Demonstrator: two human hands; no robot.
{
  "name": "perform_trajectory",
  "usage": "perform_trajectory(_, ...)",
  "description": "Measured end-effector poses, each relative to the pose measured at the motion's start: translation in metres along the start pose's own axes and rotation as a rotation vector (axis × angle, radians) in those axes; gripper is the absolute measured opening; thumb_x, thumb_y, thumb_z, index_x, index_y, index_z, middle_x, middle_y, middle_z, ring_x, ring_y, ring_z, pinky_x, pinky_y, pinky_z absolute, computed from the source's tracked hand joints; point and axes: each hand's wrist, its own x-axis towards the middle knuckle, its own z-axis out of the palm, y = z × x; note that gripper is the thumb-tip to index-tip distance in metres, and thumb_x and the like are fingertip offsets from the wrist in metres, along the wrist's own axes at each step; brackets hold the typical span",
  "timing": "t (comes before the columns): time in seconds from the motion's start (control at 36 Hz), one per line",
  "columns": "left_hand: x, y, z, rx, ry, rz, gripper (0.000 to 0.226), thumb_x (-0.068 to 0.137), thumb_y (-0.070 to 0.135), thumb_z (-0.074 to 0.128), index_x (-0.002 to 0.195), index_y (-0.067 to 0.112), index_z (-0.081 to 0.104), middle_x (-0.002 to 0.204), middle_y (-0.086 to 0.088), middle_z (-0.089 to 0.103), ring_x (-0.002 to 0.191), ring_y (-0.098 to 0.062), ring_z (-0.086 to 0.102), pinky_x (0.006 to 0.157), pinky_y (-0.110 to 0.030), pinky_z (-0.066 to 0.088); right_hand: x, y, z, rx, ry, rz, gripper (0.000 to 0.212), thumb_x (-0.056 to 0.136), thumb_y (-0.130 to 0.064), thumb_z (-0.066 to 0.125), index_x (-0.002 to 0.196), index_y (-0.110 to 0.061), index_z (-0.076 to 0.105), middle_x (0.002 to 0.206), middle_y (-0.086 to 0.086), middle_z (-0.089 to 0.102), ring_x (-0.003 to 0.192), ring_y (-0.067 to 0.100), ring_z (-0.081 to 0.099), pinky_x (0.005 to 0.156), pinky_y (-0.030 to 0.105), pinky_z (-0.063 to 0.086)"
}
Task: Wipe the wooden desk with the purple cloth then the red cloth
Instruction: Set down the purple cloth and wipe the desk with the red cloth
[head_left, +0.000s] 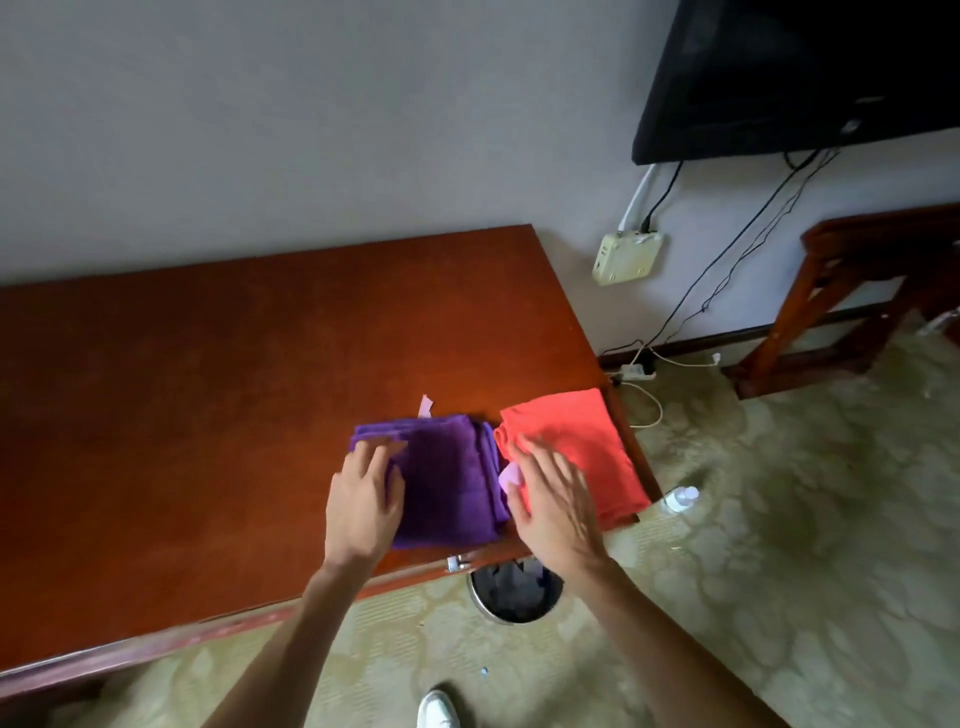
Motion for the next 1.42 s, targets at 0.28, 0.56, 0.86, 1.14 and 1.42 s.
perform_trajectory(0.28,0.048,0.024,0.061,0.091,-0.093,0.011,0.037,0.093,0.031,0.043,0.125,0.023,0.061,0.126,0.001,0.060,0.107,-0.026,0.060,0.087,-0.041,0.046,0.030,0.072,0.027,-0.202,-0.029,-0.065,0.057,0.105,-0.046,0.031,0.159,-0.031,0.032,0.168,-0.001,0.025,0.155,0.020,0.023,0.123,0.049,0.026)
perform_trajectory(0.56,0.039,0.032,0.083,0.188,-0.061,0.023,0.040,0.098,0.031,0.042,0.132,0.016,0.059,0.149,-0.007,0.044,0.132,-0.027,0.048,0.111,-0.045,0.035,0.118,0.106,0.037,-0.209,-0.054,0.030,0.065,0.097,-0.054,0.032,0.160,-0.034,0.028,0.169,0.002,0.024,0.156,0.023,0.019,0.124,0.052,0.017)
perform_trajectory(0.86,0.036,0.042,0.082,0.233,-0.035,-0.081,0.042,0.096,0.035,0.045,0.135,0.024,0.058,0.135,-0.004,0.051,0.117,-0.026,0.050,0.100,-0.039,0.040,0.255,0.124,0.051,-0.169,-0.142,-0.154,0.086,0.087,-0.082,0.011,0.160,-0.038,0.022,0.170,0.001,0.018,0.158,0.024,0.012,0.125,0.056,0.007)
perform_trajectory(1.14,0.043,0.040,0.085,0.148,-0.049,-0.135,0.044,0.095,0.040,0.045,0.134,0.026,0.061,0.134,0.000,0.051,0.113,-0.020,0.051,0.107,-0.027,0.032,0.426,0.124,0.074,-0.190,-0.230,-0.245,0.077,0.093,-0.080,0.025,0.160,-0.043,0.018,0.172,-0.001,0.012,0.158,0.022,0.008,0.125,0.056,0.004)
perform_trajectory(1.42,0.045,0.035,0.088,0.118,-0.048,-0.141,0.044,0.093,0.041,0.048,0.134,0.030,0.061,0.135,0.001,0.052,0.113,-0.016,0.051,0.105,-0.028,0.035,0.474,0.128,0.085,-0.233,-0.279,-0.242,0.077,0.094,-0.080,0.019,0.161,-0.043,0.011,0.172,-0.002,0.007,0.158,0.020,0.004,0.126,0.056,0.002)
